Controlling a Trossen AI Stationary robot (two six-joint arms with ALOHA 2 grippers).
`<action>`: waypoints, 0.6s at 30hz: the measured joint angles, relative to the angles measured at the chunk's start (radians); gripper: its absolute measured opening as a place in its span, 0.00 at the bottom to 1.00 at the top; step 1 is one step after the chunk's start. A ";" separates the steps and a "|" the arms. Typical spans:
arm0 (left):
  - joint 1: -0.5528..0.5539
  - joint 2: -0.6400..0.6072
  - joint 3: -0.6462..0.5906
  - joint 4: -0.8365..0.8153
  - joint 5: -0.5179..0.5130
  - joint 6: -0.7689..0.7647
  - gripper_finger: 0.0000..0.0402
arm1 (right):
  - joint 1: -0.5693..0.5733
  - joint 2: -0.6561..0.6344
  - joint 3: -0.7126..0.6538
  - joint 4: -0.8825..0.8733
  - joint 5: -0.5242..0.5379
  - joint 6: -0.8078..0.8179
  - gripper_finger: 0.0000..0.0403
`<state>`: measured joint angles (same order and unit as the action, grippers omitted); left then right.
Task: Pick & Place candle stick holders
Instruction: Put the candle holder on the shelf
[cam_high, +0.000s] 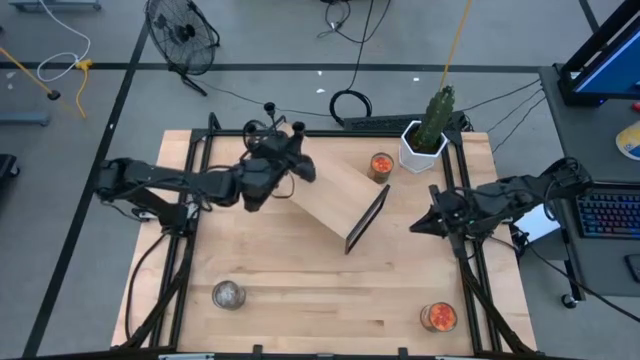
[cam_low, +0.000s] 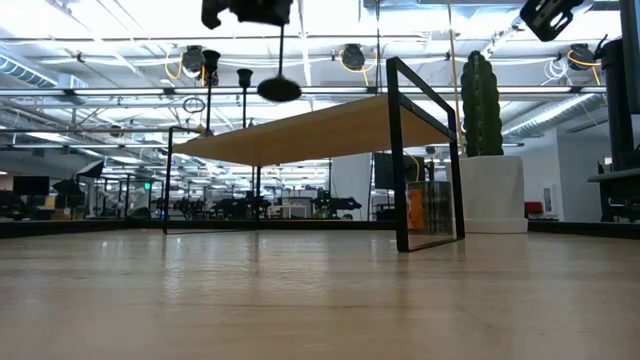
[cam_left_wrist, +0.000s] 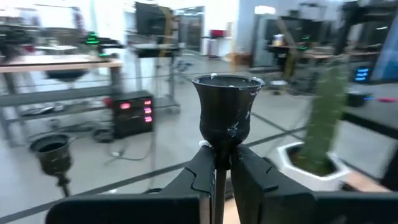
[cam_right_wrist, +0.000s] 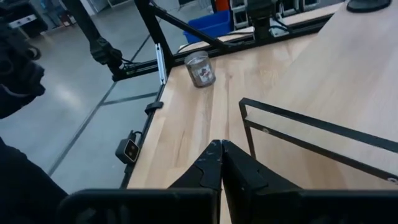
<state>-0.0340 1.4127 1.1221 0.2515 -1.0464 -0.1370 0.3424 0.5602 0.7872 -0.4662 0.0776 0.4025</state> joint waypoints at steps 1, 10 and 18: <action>0.008 0.007 0.000 -0.001 -0.006 -0.003 0.07 | 0.000 -0.008 -0.003 0.000 0.000 -0.008 0.00; 0.035 0.097 -0.001 0.049 -0.183 -0.022 0.07 | 0.000 -0.022 -0.005 -0.001 -0.003 -0.023 0.00; 0.053 0.095 0.000 -0.028 -0.295 -0.125 0.07 | 0.000 -0.024 -0.005 -0.001 -0.031 -0.022 0.00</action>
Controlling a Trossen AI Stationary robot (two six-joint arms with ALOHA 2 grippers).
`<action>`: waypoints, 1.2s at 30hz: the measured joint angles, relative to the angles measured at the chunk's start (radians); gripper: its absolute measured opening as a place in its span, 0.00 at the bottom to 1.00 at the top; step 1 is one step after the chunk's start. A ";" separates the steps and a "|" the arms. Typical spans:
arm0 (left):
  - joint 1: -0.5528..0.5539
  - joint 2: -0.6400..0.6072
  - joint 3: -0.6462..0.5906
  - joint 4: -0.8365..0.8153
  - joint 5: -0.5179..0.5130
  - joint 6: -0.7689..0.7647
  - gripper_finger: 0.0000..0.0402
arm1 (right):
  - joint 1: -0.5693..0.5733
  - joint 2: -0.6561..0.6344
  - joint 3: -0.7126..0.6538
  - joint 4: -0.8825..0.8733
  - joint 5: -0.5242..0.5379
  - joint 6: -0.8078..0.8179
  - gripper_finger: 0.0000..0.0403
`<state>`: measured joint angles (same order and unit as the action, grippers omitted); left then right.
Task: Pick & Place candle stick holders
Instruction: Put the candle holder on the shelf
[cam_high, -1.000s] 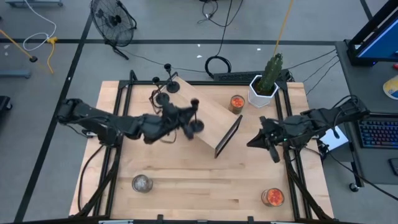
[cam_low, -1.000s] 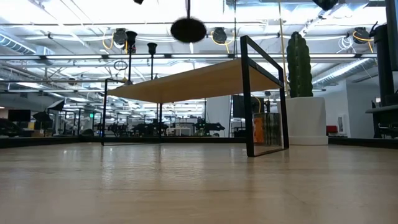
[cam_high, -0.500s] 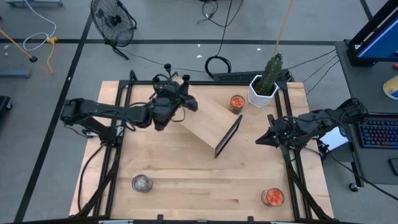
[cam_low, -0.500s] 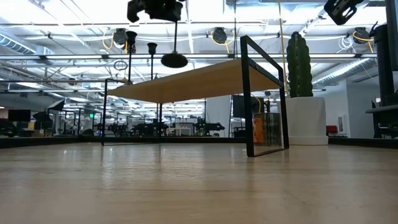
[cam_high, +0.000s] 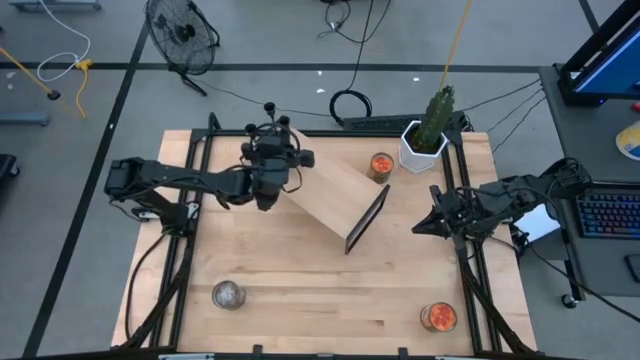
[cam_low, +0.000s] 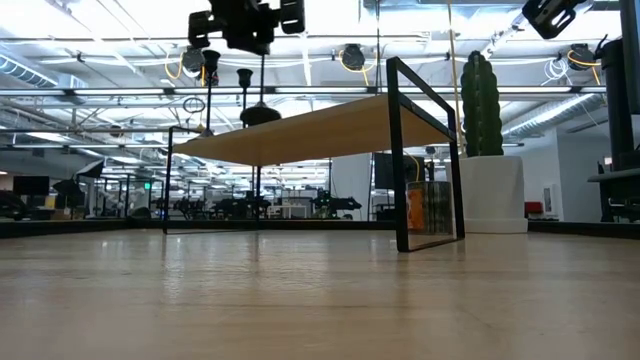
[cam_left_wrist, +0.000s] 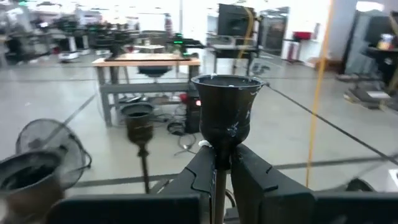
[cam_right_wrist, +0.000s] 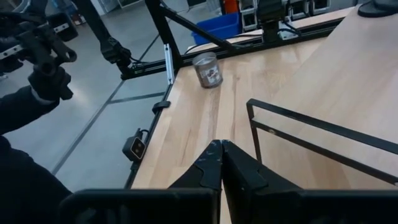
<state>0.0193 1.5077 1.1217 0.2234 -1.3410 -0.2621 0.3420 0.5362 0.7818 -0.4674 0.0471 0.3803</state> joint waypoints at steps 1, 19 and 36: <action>0.000 -0.001 0.000 -0.026 -0.004 -0.036 0.07 | 0.000 0.000 0.000 0.000 0.000 -0.002 0.00; -0.002 0.024 0.000 -0.140 -0.107 -0.219 0.07 | 0.000 0.000 0.000 -0.001 -0.053 -0.029 0.00; 0.022 0.106 0.000 -0.056 -0.162 -0.163 0.07 | 0.000 0.000 0.000 -0.001 -0.078 0.009 0.00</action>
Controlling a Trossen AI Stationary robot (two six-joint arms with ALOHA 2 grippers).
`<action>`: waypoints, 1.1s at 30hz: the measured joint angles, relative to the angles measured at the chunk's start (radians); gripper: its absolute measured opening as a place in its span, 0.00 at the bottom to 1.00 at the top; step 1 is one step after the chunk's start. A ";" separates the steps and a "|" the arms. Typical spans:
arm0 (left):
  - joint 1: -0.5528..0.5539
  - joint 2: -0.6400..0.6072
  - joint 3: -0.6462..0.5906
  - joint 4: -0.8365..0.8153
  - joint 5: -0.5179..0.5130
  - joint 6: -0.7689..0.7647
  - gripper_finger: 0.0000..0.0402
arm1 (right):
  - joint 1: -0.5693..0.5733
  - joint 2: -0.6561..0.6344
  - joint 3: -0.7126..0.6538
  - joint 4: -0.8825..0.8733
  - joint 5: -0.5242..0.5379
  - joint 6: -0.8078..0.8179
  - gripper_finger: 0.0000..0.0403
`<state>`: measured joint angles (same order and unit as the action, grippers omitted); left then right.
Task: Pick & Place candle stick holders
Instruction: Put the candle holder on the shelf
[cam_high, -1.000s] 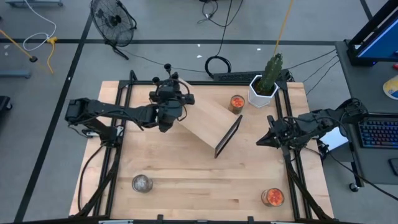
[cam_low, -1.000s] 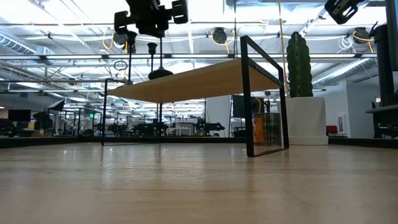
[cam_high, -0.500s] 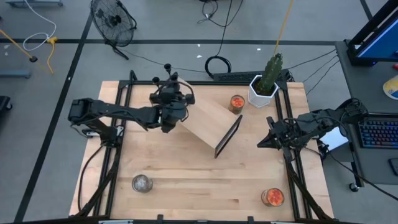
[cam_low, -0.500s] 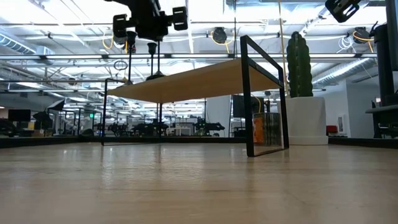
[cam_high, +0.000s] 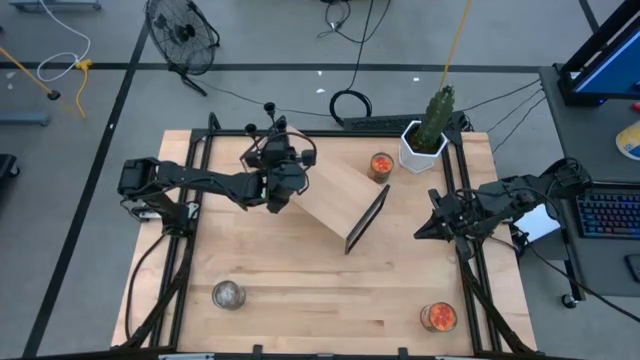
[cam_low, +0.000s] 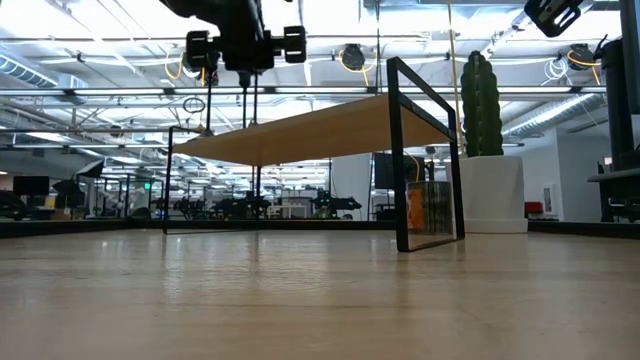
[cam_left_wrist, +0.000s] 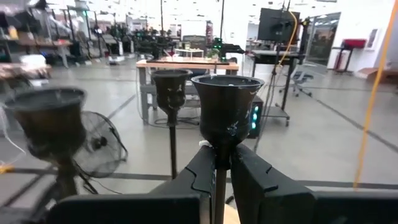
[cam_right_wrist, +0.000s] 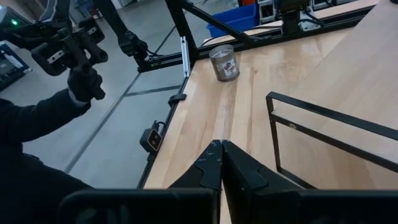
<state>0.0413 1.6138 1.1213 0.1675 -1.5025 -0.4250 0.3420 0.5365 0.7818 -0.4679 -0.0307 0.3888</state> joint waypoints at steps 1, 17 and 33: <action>0.003 0.000 0.000 0.003 -0.004 0.016 0.07 | 0.000 0.000 0.000 0.000 0.000 0.003 0.00; 0.026 0.004 0.000 -0.028 0.035 -0.026 0.07 | 0.000 0.000 0.000 0.000 0.002 0.011 0.00; 0.003 0.004 0.000 -0.043 0.037 0.034 0.15 | 0.000 0.000 0.000 0.000 0.002 0.011 0.00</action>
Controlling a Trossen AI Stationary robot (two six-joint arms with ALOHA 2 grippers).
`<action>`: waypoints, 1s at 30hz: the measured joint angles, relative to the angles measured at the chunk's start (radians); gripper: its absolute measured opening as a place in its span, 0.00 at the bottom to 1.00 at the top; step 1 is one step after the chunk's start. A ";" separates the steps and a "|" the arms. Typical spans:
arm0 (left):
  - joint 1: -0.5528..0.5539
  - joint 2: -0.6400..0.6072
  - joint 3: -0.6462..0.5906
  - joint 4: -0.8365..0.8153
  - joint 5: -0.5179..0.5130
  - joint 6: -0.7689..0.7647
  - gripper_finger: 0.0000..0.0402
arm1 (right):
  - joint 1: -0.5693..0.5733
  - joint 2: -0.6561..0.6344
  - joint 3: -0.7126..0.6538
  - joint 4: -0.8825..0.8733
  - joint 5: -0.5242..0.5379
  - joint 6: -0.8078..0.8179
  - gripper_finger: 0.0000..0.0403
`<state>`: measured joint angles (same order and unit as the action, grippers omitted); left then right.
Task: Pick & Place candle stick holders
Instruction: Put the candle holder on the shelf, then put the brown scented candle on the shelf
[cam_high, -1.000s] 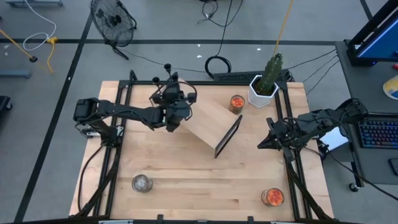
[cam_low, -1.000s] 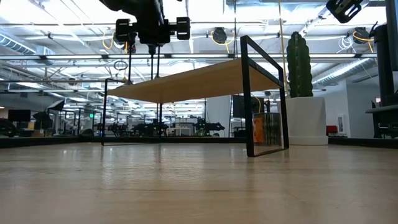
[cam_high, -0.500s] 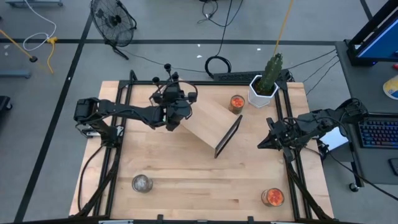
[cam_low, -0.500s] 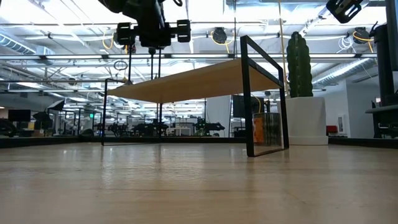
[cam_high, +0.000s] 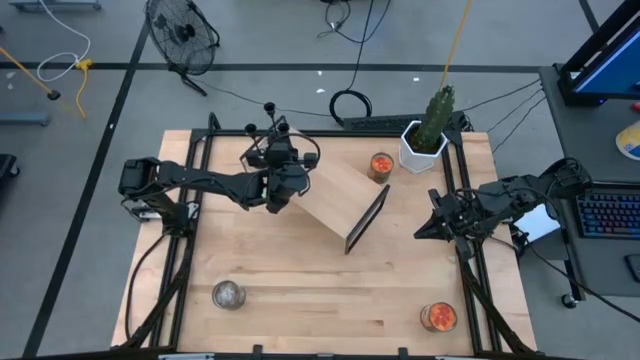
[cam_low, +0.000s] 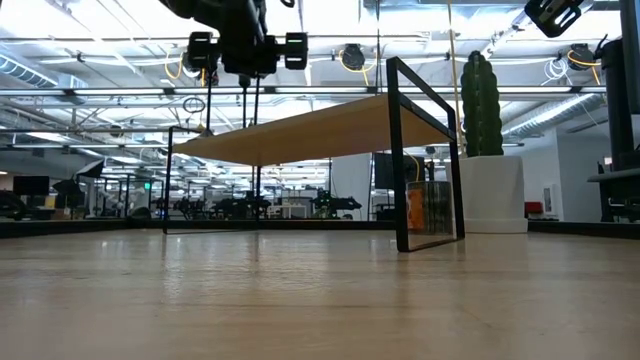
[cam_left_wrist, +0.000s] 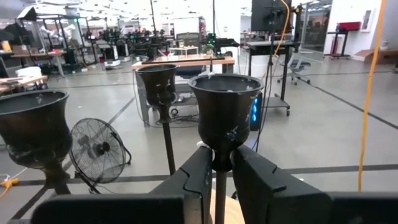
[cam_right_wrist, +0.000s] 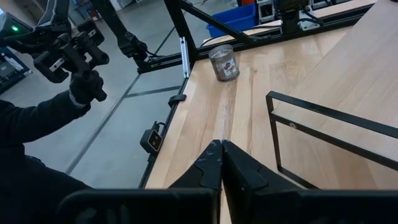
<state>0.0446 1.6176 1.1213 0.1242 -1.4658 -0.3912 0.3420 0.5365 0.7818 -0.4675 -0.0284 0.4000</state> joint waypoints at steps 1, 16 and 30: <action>-0.002 0.000 0.000 0.000 -0.001 0.006 0.15 | 0.000 0.000 0.000 0.000 0.000 0.000 0.00; -0.007 0.000 0.000 0.000 0.005 0.000 0.16 | 0.000 0.000 0.000 0.000 -0.003 0.000 0.00; -0.013 0.000 0.000 0.000 0.002 -0.009 0.27 | 0.000 0.000 0.000 0.000 -0.029 0.007 0.00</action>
<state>0.0318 1.6173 1.1213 0.1242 -1.4639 -0.4001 0.3424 0.5369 0.7818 -0.4673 -0.0572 0.4068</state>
